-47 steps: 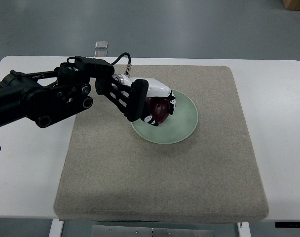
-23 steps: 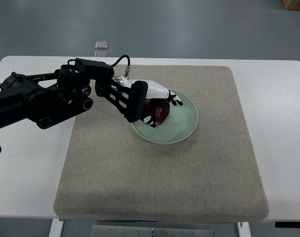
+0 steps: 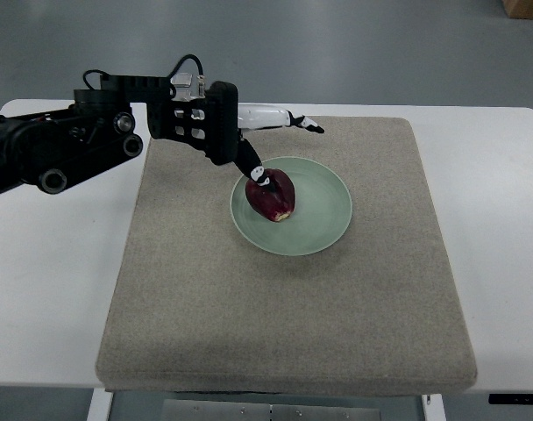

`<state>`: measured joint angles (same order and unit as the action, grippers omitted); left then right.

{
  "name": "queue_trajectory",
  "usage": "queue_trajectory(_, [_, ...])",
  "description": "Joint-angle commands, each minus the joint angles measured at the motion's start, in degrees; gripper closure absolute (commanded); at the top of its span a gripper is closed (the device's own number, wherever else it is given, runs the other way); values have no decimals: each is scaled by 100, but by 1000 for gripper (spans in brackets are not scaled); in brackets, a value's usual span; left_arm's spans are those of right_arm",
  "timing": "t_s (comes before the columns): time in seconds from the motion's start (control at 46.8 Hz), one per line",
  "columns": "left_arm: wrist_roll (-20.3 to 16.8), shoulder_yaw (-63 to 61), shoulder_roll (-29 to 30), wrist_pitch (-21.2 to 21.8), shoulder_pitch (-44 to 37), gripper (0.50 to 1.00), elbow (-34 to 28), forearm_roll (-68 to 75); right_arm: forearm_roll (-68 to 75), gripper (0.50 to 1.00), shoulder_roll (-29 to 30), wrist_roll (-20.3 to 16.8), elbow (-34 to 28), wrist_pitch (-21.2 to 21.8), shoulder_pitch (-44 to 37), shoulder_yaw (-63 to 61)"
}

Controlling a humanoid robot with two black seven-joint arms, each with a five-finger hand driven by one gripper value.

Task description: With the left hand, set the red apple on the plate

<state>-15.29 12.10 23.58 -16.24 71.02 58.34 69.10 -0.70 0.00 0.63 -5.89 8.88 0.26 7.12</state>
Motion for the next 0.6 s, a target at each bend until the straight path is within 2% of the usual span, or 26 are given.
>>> queue_trajectory(0.0, [0,-6,190,-2,87,506,-138,-826,0,536,0,-1,0,0,0,0])
queue_trajectory(0.214, [0,-76,533,-2,79,504,-735,-2285,0,536,0,-1,0,0,0,0])
queue_trajectory(0.342, [0,-6,841,-72,-18,504,-789,-2743,0,536,0,-1,0,0,0,0])
queue_trajectory(0.471, [9,29,903,-116,-202,504,-850,-3419,0,536,0,-1,0,0,0,0])
queue_trajectory(0.578, [35,29,947,-414,-220,504,-1034,-4166,0,536,0,-1,0,0,0,0])
